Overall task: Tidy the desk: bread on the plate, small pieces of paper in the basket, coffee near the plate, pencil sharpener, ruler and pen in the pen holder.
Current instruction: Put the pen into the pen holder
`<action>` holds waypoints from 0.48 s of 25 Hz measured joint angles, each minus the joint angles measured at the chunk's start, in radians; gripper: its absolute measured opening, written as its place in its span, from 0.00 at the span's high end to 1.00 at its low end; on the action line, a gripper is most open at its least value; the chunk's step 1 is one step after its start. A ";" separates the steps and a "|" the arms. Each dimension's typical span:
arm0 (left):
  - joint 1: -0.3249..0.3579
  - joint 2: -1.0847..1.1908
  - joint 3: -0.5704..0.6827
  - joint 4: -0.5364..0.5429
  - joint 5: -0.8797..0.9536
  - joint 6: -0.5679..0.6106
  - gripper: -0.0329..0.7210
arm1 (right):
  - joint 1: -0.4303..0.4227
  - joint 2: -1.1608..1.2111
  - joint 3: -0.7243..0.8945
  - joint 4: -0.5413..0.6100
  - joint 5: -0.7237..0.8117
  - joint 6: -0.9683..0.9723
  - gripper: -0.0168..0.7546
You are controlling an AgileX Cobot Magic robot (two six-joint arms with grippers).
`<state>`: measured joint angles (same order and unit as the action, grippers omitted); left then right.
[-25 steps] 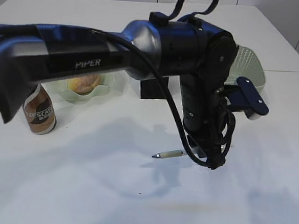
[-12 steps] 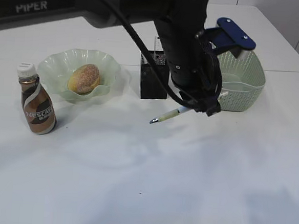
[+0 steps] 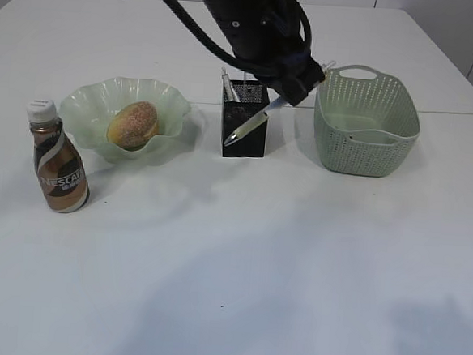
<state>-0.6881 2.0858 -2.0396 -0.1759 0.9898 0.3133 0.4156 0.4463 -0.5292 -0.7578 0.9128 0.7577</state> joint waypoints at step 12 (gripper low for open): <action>0.100 -0.101 0.000 -0.057 -0.010 -0.002 0.86 | 0.000 0.000 0.000 0.000 0.048 0.000 0.64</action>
<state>-0.5883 1.9850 -2.0396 -0.2326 0.9802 0.3114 0.4156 0.4463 -0.5292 -0.7578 0.9613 0.7577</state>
